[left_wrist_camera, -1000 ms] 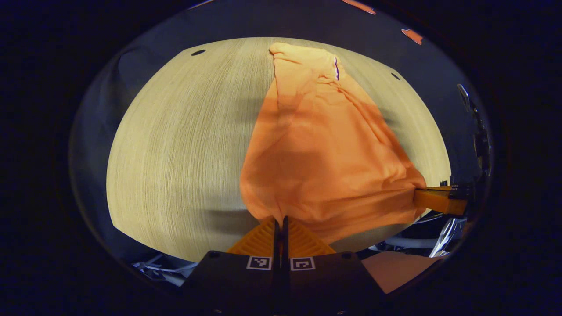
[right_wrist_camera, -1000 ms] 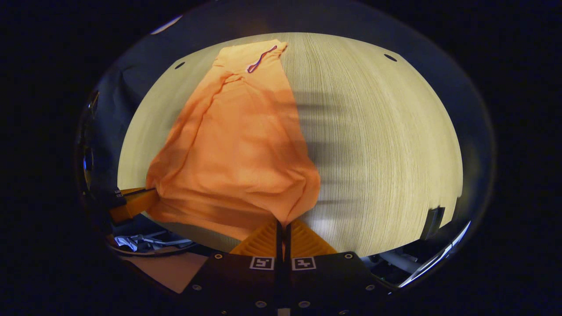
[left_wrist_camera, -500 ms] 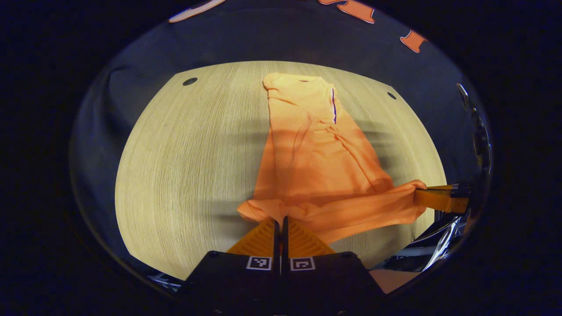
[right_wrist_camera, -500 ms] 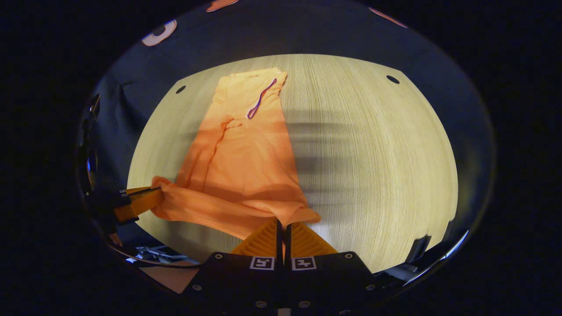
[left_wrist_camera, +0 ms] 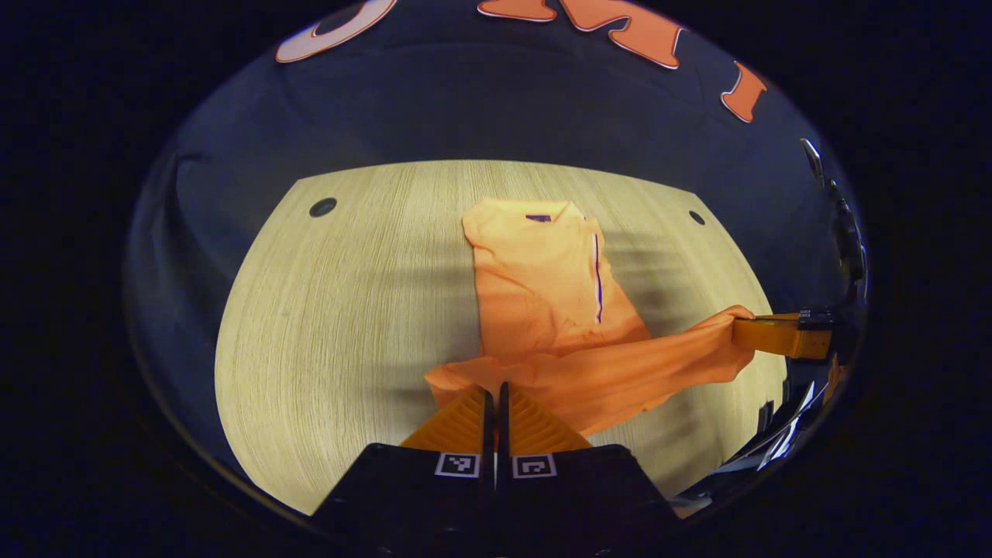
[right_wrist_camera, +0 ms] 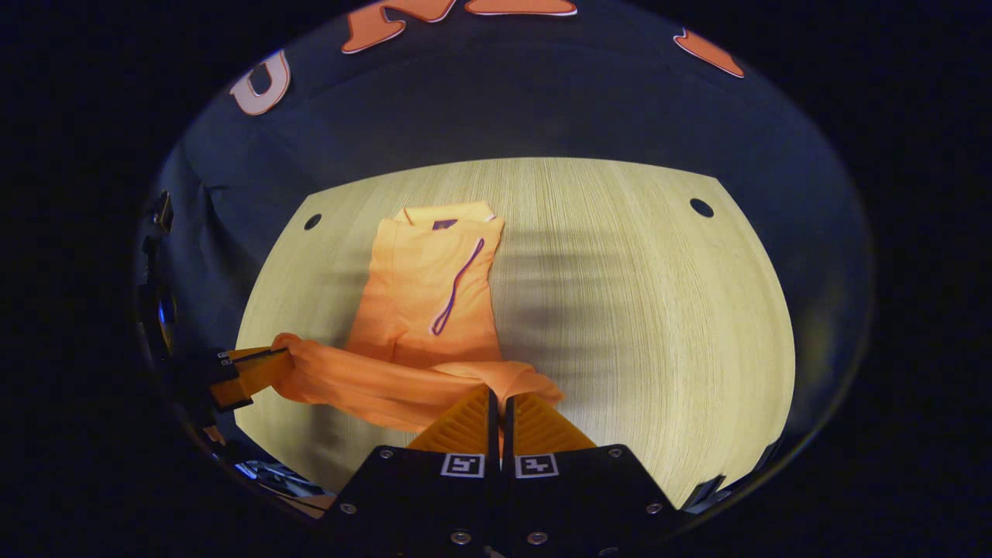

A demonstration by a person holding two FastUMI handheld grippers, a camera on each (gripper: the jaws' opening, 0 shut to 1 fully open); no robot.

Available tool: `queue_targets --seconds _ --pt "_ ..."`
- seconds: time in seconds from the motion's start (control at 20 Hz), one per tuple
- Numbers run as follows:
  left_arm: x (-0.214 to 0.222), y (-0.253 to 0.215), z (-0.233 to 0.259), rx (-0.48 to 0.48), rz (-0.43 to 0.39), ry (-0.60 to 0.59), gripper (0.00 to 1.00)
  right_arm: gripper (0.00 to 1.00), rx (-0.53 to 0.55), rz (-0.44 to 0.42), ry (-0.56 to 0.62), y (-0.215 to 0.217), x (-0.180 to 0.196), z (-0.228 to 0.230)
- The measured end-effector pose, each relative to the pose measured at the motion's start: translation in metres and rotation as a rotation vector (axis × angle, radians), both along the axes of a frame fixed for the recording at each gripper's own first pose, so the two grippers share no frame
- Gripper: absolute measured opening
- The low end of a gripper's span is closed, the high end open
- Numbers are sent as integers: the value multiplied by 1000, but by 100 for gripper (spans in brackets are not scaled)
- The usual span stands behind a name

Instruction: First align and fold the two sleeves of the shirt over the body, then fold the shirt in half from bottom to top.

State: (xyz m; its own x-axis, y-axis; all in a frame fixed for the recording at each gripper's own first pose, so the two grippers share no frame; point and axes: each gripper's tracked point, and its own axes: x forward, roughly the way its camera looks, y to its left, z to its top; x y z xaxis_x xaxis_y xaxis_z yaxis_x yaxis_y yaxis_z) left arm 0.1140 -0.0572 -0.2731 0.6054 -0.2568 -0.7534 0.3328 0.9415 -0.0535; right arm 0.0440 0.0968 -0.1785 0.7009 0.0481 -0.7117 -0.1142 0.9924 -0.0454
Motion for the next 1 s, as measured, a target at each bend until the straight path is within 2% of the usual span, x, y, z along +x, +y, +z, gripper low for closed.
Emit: queue_targets --seconds 0.05,0.1,0.15,0.2,0.4,0.5,0.75,1.0 --pt "16 -2 6 -8 1 -10 1 0 0 -1 -13 1 13 9" --pt "5 6 7 -13 5 -22 1 0 2 -3 -26 1 23 16" --pt "17 -3 7 -14 8 -33 1 0 6 -5 -38 3 36 22" --pt "47 -4 13 -10 13 -44 1 0 10 -6 -44 6 49 24" --pt "86 -8 19 -37 52 -63 1 0 13 -9 -64 13 100 34" --pt "121 -7 21 -38 69 -74 1 0 22 -15 -68 17 123 35" --pt "161 -8 5 -18 89 -63 1 0 33 -33 -55 23 169 15" --pt "177 -10 -17 22 87 -41 1 1 36 -32 -51 25 193 -6"
